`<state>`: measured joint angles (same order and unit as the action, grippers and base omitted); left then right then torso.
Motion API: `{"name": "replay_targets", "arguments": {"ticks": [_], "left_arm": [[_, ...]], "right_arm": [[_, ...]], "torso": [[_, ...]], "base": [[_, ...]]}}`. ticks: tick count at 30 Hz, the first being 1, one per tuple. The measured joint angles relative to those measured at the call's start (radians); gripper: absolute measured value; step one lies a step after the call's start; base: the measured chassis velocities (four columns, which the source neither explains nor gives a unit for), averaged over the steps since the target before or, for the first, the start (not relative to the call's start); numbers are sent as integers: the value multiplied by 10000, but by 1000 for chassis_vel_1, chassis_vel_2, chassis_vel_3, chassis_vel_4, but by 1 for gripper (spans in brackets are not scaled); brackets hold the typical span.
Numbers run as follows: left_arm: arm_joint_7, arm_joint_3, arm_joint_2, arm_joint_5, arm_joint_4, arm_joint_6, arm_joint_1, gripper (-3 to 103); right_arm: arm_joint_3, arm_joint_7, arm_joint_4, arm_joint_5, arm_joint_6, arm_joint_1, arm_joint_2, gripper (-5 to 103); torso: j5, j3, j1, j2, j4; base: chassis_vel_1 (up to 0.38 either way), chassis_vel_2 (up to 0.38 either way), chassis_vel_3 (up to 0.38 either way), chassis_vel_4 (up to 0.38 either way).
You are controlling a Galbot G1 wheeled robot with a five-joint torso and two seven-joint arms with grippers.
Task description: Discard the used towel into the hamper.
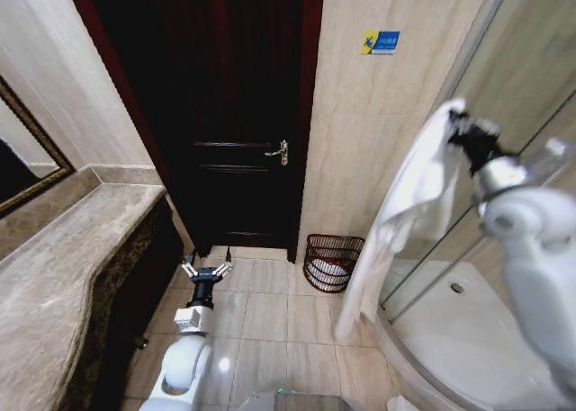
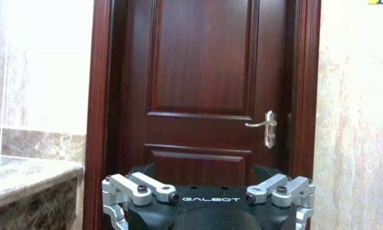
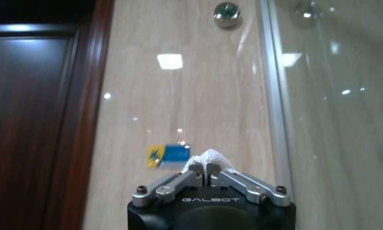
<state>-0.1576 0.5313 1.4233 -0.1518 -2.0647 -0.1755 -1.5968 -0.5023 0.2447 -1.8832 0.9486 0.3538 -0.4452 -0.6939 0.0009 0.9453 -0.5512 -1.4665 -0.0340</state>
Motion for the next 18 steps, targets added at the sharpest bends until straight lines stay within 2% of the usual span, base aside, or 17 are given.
{"name": "replay_targets", "arguments": {"ticks": [3,4,5,6,8,9,11,15,18], "left_arm": [[-35,67,-1,-24,-197,-2,-55,100],[-40,71,-1,-24,-236,-3,-86,100],[-40,71,-1,-24,-236,-3,-86,100],[-41,71,3,-11,-265,-8,-109,100],[-41,64,46,24,-295,-22,-138,100],[-41,64,46,24,-295,-22,-138,100],[-41,39,146,45,-381,-26,-200,100],[-42,42,248,123,-461,-81,-305,100],[-42,68,259,172,-517,-152,-414,100]], "right_arm": [[1290,248,869,485,141,2194,320,2],[1732,290,1132,612,195,2792,386,2],[1732,290,1132,612,195,2792,386,2],[2385,354,1497,791,300,3652,419,2],[3188,441,1942,945,358,4801,406,2],[3188,441,1942,945,358,4801,406,2],[3896,512,2343,1066,472,5947,285,2],[4456,651,2768,1103,645,6910,21,2],[4733,710,3083,1065,749,7423,-166,2]], "torso": [[-18,-3,2,-1,0],[-17,-3,3,-1,0],[-17,-3,3,-1,0],[-4,-1,2,0,-1],[-3,0,0,0,-2],[-3,0,0,0,-2],[-22,-3,2,-1,-2],[-3,-1,1,0,-2],[-17,-3,3,-1,-3]], "base": [[0,0,0,0],[0,0,0,0],[0,0,0,0],[0,0,0,0],[0,0,0,0],[0,0,0,0],[0,0,0,0],[0,0,0,0],[0,0,0,0]]}}
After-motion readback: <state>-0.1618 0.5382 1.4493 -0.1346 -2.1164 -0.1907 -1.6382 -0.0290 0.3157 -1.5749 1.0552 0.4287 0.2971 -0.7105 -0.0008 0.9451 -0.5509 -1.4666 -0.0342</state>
